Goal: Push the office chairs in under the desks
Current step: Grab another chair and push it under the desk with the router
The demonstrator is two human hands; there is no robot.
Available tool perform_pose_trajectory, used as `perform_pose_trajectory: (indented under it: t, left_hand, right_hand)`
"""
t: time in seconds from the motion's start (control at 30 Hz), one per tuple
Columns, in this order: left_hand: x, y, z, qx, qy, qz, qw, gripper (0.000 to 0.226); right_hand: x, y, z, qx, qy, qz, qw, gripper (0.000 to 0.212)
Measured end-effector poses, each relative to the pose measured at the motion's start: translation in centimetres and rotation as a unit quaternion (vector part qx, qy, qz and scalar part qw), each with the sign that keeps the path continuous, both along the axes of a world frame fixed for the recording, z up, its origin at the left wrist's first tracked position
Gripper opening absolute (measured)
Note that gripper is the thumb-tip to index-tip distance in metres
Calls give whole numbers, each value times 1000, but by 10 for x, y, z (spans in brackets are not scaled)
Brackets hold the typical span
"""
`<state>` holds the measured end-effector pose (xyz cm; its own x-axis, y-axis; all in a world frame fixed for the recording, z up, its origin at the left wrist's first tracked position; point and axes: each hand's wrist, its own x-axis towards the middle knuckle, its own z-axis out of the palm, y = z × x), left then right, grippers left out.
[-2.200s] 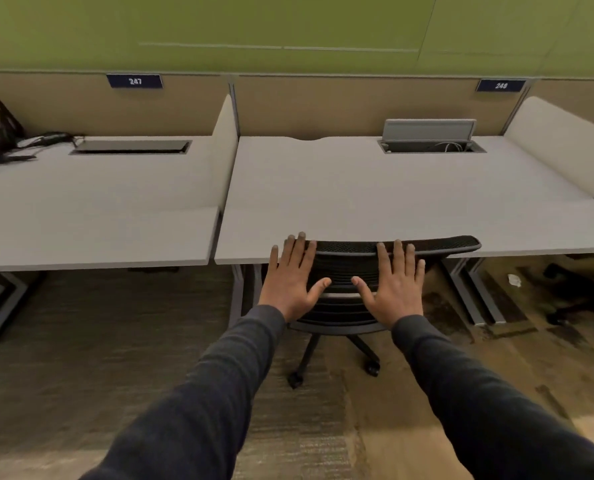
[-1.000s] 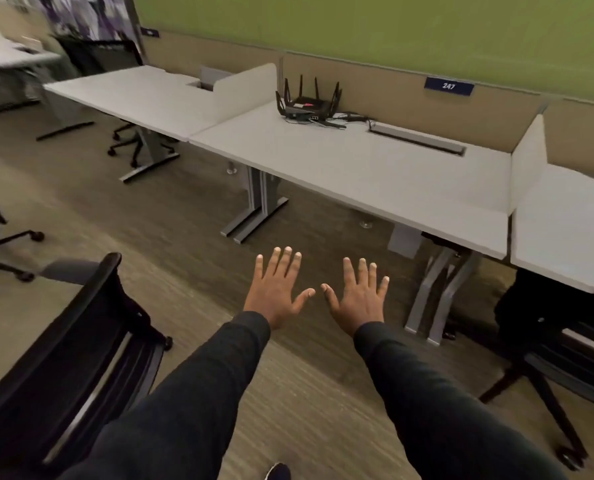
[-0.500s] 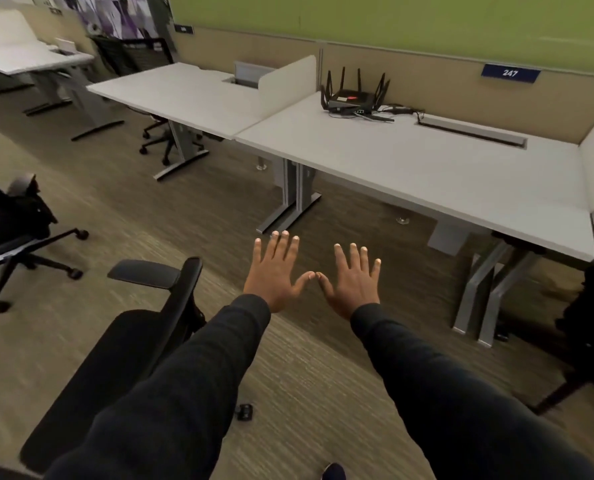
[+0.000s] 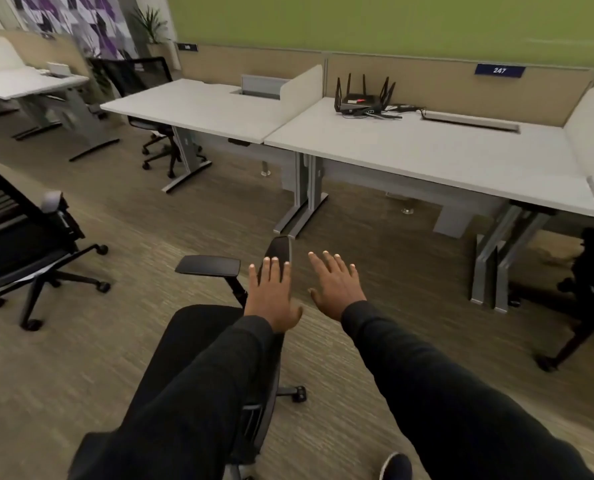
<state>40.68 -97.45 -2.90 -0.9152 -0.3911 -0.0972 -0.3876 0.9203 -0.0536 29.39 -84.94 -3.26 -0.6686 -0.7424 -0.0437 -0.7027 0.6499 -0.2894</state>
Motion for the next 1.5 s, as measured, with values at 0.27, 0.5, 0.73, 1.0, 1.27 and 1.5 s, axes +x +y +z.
perform_pose_trajectory:
  t: [0.27,0.5,0.73,1.0,1.27,1.5]
  left_hand:
    - [50,12,-48,305,-74,198,929,97]
    - [61,-4,-70,340,-75,113,931,98]
    - [111,-1,-43,339,-114,54,932,75]
    - [120,0,-32,316,-146,-17,937,81]
    - [88,17,-27,310,-176,-79,931,82]
    - [54,21,-25,291,-192,-122,929,96]
  right_hand:
    - [62,-30,-12,159,14,136,978,75]
    - [74,-19,-26,199,54,195,959,94]
    - [80,-24,-29,181,87,256,946,72]
    - [81,-18,-35,161,107,241,951,55]
    - [61,20,-35,146,106,173,968,57]
    - [38,39,-30,158,71,105,979,67]
